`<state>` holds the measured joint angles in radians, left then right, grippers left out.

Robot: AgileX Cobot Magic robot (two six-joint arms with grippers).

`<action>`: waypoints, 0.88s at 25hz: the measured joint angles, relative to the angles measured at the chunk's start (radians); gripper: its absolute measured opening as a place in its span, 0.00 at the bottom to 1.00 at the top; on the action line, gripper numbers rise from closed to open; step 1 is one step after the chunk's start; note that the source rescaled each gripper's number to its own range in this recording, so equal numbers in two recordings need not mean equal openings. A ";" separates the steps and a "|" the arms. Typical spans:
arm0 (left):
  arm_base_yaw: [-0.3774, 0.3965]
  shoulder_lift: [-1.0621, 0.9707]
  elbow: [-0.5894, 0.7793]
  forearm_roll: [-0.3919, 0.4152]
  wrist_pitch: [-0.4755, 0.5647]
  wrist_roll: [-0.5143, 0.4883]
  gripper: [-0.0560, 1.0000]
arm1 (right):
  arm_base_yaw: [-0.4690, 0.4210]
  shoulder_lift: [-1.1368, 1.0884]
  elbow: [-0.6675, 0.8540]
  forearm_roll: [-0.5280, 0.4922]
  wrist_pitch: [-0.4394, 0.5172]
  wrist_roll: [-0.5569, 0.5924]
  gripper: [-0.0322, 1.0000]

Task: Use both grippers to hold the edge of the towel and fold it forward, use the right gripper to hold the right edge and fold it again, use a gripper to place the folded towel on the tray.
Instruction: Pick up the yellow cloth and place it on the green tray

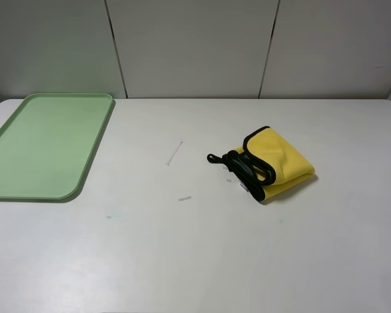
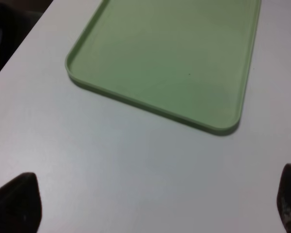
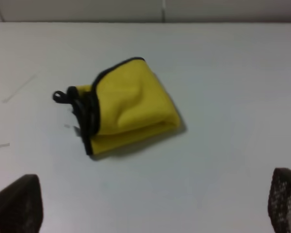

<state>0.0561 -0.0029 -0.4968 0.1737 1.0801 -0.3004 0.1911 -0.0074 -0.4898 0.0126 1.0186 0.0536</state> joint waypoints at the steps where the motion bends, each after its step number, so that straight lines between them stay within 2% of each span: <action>1: 0.000 0.000 0.000 0.000 0.000 0.000 0.97 | -0.031 0.000 0.000 0.007 0.000 -0.005 1.00; 2: 0.000 0.000 0.000 0.000 0.000 0.000 0.97 | -0.087 0.000 0.000 0.018 0.000 -0.020 1.00; 4: 0.000 0.000 0.000 0.000 0.000 0.000 0.97 | -0.143 0.000 0.000 0.020 0.000 -0.024 1.00; 9: 0.000 0.000 0.000 0.000 0.000 0.000 0.97 | -0.228 0.000 0.000 0.021 0.000 -0.027 1.00; 22: 0.000 0.000 0.000 0.000 0.000 0.000 0.97 | -0.235 0.000 0.000 0.024 0.000 -0.027 1.00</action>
<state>0.0561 -0.0029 -0.4968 0.1737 1.0801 -0.3004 -0.0441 -0.0074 -0.4898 0.0361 1.0186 0.0270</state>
